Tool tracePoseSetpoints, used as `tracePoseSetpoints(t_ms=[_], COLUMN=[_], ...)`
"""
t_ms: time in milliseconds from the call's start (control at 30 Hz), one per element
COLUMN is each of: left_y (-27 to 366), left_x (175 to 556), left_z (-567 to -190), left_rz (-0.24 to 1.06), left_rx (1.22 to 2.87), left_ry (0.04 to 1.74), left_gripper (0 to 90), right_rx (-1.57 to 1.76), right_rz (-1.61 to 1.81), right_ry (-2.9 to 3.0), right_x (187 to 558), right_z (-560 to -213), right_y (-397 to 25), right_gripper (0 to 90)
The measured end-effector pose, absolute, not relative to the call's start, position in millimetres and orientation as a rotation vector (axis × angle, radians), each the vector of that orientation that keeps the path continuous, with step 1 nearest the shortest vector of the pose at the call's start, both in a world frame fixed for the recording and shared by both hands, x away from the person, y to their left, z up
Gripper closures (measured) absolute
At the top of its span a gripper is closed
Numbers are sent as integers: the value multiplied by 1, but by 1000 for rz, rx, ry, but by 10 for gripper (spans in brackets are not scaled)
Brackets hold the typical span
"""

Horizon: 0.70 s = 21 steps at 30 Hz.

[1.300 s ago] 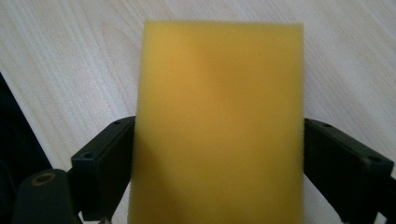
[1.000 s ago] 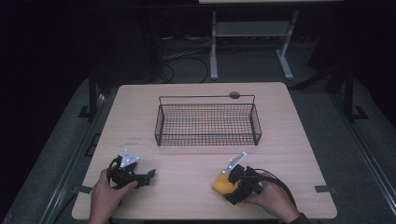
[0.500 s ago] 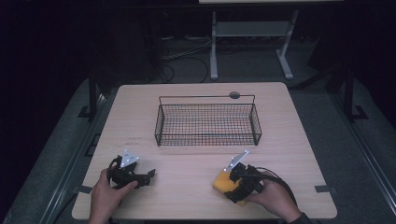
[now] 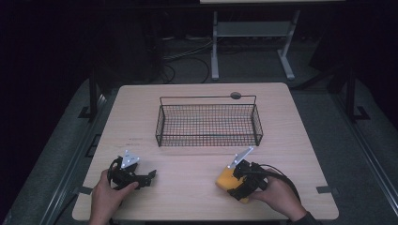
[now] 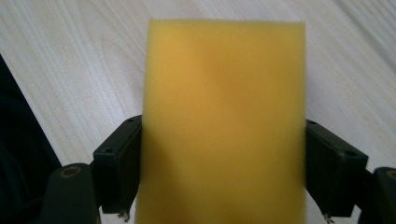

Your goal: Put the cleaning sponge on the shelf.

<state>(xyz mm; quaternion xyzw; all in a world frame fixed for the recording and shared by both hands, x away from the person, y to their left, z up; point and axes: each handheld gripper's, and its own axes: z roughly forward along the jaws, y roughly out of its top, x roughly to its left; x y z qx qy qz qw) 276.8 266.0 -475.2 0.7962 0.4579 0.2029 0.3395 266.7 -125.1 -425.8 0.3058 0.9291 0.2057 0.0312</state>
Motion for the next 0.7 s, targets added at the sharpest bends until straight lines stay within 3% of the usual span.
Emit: tracePoseSetpoints(t_ms=[700], left_y=[266], left_x=[277], left_z=[-475], left_rz=[527], left_rx=[2075], left_ry=[1193], left_gripper=[126], right_rx=[975], right_rz=[665], right_ry=[2836], right_x=[277], right_z=[-406], right_y=[-135], right_gripper=[231])
